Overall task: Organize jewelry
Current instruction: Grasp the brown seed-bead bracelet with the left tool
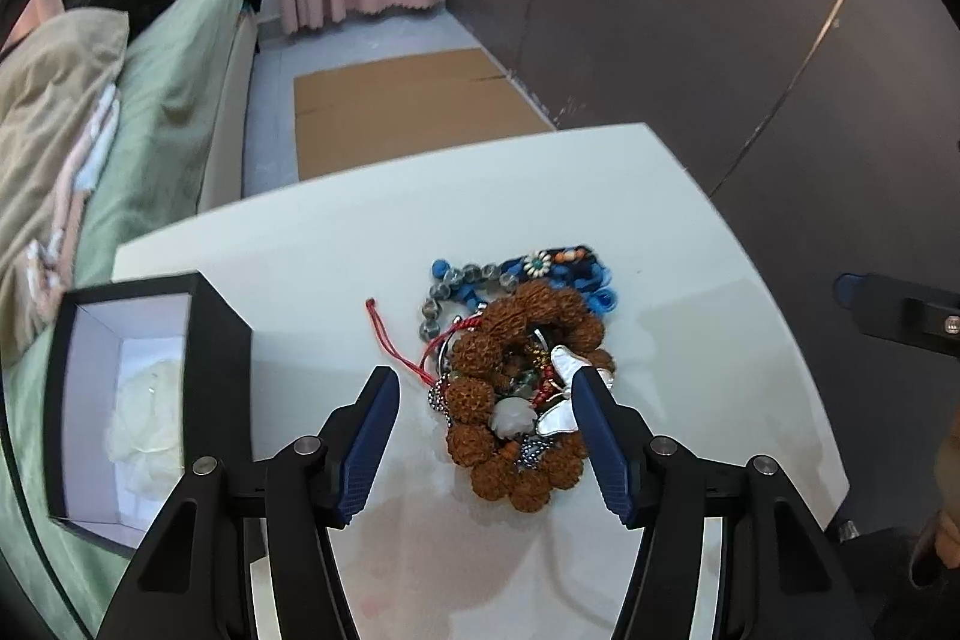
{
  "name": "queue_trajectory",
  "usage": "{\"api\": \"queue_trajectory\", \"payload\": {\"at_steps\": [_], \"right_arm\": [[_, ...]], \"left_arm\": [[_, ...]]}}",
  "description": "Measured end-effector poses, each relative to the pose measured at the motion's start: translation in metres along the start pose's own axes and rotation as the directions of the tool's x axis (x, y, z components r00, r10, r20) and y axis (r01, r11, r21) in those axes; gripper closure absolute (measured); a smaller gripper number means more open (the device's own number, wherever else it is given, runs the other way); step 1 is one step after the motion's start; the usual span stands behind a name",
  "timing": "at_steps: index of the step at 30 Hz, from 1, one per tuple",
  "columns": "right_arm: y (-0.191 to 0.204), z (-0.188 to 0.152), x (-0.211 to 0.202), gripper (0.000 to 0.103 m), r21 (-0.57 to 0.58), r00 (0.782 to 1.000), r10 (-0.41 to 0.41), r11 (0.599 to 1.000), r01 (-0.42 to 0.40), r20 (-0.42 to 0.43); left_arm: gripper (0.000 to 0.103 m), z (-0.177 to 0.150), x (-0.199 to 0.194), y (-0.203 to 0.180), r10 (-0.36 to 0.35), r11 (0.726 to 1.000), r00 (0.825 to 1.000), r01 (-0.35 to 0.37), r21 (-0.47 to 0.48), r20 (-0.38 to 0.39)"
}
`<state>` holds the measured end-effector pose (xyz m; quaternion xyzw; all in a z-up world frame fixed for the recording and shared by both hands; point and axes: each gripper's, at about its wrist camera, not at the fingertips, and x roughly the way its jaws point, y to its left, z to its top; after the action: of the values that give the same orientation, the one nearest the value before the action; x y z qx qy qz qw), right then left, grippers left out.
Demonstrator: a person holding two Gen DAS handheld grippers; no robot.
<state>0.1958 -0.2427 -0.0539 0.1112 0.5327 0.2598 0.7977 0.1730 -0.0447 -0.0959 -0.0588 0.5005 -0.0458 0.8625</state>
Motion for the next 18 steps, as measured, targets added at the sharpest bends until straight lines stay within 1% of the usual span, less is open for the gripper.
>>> {"api": "queue_trajectory", "payload": {"at_steps": [2, 4, 5, 6, 8, 9, 12, 14, 18], "right_arm": [[-0.001, 0.002, 0.002, 0.020, 0.005, 1.000, 0.002, 1.000, -0.002, -0.011], [-0.001, 0.004, 0.004, 0.020, 0.007, 1.000, 0.007, 1.000, -0.007, -0.016], [-0.002, 0.005, 0.005, 0.020, 0.011, 1.000, 0.008, 1.000, -0.008, -0.020], [-0.003, 0.005, 0.005, 0.020, 0.020, 1.000, 0.010, 1.000, -0.009, -0.024], [-0.004, 0.006, 0.006, 0.020, 0.036, 0.999, 0.015, 0.999, -0.013, -0.035], [-0.004, 0.006, 0.006, 0.020, 0.040, 0.999, 0.019, 0.999, -0.018, -0.038], [-0.004, 0.005, 0.010, 0.020, 0.041, 0.998, 0.018, 0.999, -0.016, -0.053], [-0.004, 0.004, 0.014, 0.020, 0.048, 0.998, 0.016, 0.999, -0.013, -0.067], [-0.002, 0.003, 0.018, 0.020, 0.058, 0.997, 0.014, 0.998, -0.009, -0.082]], "left_arm": [[0.052, 0.000, 0.007, 0.001, 0.000, 1.000, 1.000, 0.000, -0.008, -0.019], [0.053, -0.001, 0.013, 0.004, -0.014, 1.000, 0.999, 0.013, -0.022, -0.038], [0.058, -0.001, 0.015, 0.006, -0.024, 0.999, 0.999, 0.022, -0.035, -0.044], [0.065, -0.001, 0.017, 0.007, -0.030, 0.999, 0.998, 0.028, -0.041, -0.048], [0.074, -0.001, 0.019, 0.007, -0.049, 0.997, 0.997, 0.046, -0.054, -0.053], [0.084, -0.001, 0.017, 0.007, -0.051, 0.997, 0.998, 0.048, -0.061, -0.043], [0.084, 0.000, 0.006, 0.005, -0.072, 0.996, 0.997, 0.072, -0.061, -0.009], [0.084, 0.001, -0.003, 0.001, -0.101, 0.994, 0.995, 0.101, -0.051, 0.011], [0.084, 0.002, -0.022, -0.008, -0.171, 0.985, 0.984, 0.173, -0.026, 0.047]]}}
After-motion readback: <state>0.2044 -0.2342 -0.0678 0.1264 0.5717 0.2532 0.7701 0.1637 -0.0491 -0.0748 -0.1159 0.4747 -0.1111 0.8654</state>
